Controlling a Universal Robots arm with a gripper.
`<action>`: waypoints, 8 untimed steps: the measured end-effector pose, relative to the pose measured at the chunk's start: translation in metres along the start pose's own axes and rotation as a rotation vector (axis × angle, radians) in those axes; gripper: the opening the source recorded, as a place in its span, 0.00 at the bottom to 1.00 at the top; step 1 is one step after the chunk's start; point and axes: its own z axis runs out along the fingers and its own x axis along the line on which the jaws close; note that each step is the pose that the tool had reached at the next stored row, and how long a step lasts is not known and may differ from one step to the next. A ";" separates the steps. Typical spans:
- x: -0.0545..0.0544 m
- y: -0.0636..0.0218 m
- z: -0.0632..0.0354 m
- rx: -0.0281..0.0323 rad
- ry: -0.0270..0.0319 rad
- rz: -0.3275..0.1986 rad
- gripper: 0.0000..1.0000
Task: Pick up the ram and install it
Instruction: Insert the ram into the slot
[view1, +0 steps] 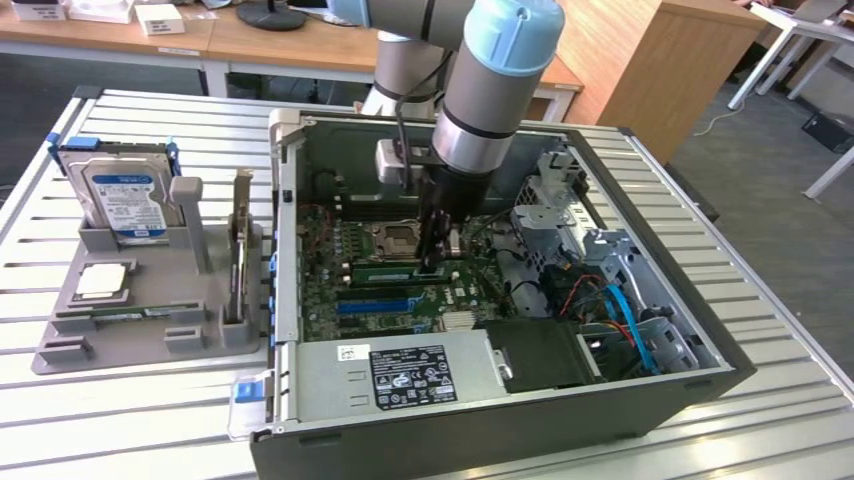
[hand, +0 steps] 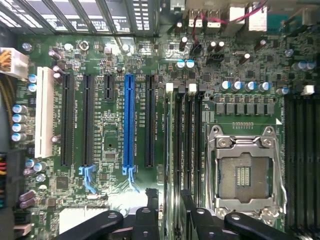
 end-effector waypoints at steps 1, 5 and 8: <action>0.000 0.0001 -0.0032 0.0000 0.0000 0.000 0.31; 0.000 0.0006 -0.0133 0.0000 0.0001 0.000 0.31; 0.000 0.0009 -0.0204 0.0000 0.0000 0.000 0.31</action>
